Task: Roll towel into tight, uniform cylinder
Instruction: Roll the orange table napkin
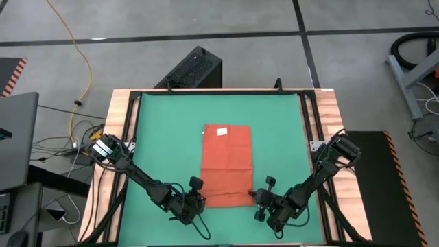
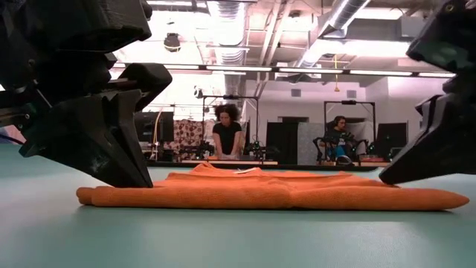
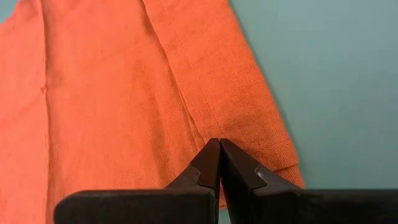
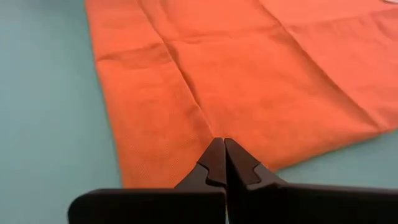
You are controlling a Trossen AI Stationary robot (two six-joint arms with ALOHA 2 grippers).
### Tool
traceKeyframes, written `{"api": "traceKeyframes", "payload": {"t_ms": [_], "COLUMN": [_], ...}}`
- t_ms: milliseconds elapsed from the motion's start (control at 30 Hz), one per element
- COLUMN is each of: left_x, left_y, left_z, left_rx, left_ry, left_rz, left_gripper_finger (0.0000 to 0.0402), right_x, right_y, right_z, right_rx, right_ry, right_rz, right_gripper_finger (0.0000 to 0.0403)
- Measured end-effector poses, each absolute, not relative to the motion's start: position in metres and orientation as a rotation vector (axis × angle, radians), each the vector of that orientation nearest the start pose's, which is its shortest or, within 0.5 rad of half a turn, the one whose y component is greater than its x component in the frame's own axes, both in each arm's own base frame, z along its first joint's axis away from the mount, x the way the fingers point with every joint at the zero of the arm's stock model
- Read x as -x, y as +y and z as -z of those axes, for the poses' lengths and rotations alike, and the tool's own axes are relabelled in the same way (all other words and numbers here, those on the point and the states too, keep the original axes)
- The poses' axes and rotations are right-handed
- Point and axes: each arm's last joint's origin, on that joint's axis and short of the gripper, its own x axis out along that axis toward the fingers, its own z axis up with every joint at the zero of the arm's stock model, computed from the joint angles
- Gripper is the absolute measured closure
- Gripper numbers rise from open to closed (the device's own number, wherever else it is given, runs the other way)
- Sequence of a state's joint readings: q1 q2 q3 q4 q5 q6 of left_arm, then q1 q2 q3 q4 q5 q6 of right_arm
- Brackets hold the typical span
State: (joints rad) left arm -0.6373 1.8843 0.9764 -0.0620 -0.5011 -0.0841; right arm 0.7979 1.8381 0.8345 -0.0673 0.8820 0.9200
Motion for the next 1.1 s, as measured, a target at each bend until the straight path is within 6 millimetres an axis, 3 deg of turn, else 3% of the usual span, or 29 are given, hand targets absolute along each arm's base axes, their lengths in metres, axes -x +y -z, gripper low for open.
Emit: {"api": "traceKeyframes", "payload": {"t_ms": [533,700,867,1000,1100], "left_x": [-0.291,-0.291,-0.291,-0.291,-0.291], "left_y": [-0.198,-0.198,-0.198,-0.198,-0.198], "left_z": [-0.122,-0.121,-0.121,-0.121,-0.121], "left_rx": [-0.444,-0.444,-0.444,-0.444,-0.445], "left_ry": [0.820,0.820,0.821,0.821,0.822], "left_rz": [0.091,0.092,0.092,0.092,0.092], "left_gripper_finger": [0.0401,0.0402,0.0401,0.0401,0.0401], "right_x": [-0.234,-0.234,-0.235,-0.236,-0.240], "right_y": [0.208,0.211,0.227,0.239,0.238], "right_z": [-0.107,-0.118,-0.132,-0.136,-0.135], "right_rx": [-0.095,-0.039,0.033,0.075,0.095], "right_ry": [0.601,0.533,0.441,0.422,0.469], "right_rz": [0.376,0.391,0.354,0.251,0.182], "right_gripper_finger": [0.0389,0.0368,0.0360,0.0335,0.0291]}}
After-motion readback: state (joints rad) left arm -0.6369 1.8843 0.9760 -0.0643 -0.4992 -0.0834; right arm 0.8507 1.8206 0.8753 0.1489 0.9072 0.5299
